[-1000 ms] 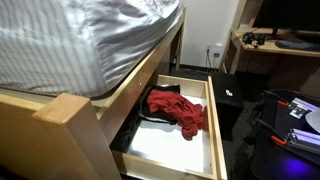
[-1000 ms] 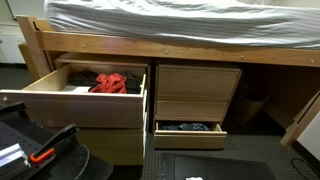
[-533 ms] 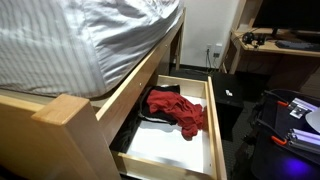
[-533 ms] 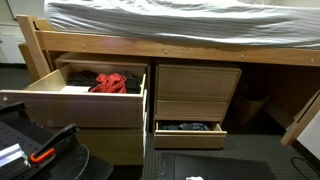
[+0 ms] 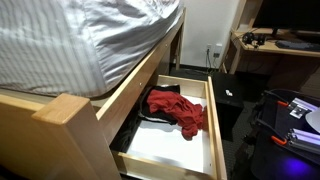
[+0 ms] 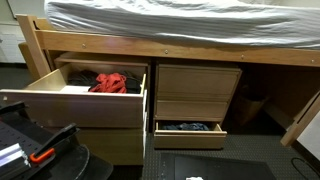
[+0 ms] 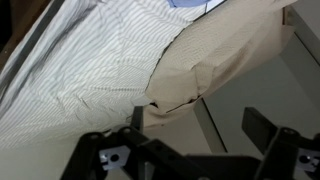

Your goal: Remove the blue t-shirt from the topmost drawer on the left then place it back in the drawer

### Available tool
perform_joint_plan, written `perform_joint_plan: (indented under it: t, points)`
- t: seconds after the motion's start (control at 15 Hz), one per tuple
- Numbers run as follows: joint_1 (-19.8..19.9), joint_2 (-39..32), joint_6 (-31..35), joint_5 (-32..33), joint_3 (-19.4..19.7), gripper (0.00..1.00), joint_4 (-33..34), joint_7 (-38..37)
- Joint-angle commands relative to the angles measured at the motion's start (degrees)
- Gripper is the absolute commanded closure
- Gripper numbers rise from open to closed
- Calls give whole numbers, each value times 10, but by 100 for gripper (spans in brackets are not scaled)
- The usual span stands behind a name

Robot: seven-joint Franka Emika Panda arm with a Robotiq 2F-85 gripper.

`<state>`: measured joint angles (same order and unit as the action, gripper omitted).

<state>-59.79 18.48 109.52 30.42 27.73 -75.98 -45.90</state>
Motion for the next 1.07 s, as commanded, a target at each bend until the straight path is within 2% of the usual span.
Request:
perform_joint_plan:
  t: [0.0,0.2,0.27,0.33,0.4,0.47,0.53,0.6,0.87,0.93,1.0]
  points:
    - [115,-21,17,-60,-67,0,0,28]
    - [115,-21,17,-60,-67,0,0,28]
    - [133,-35,3,-100,-67,0,8,43]
    - [48,-33,-20,-94,-3,0,11,36]
    - [66,-53,-20,-130,4,0,14,47]
    - [157,-79,-12,-208,-34,0,8,78]
    - [167,-96,-14,-248,-27,0,6,94]
    - [107,-108,-23,-275,37,0,10,110]
    - [126,-175,-58,-485,88,0,22,234]
    - [237,-195,-86,-535,-3,0,31,260]
    - [256,-207,-122,-549,-15,0,41,269]
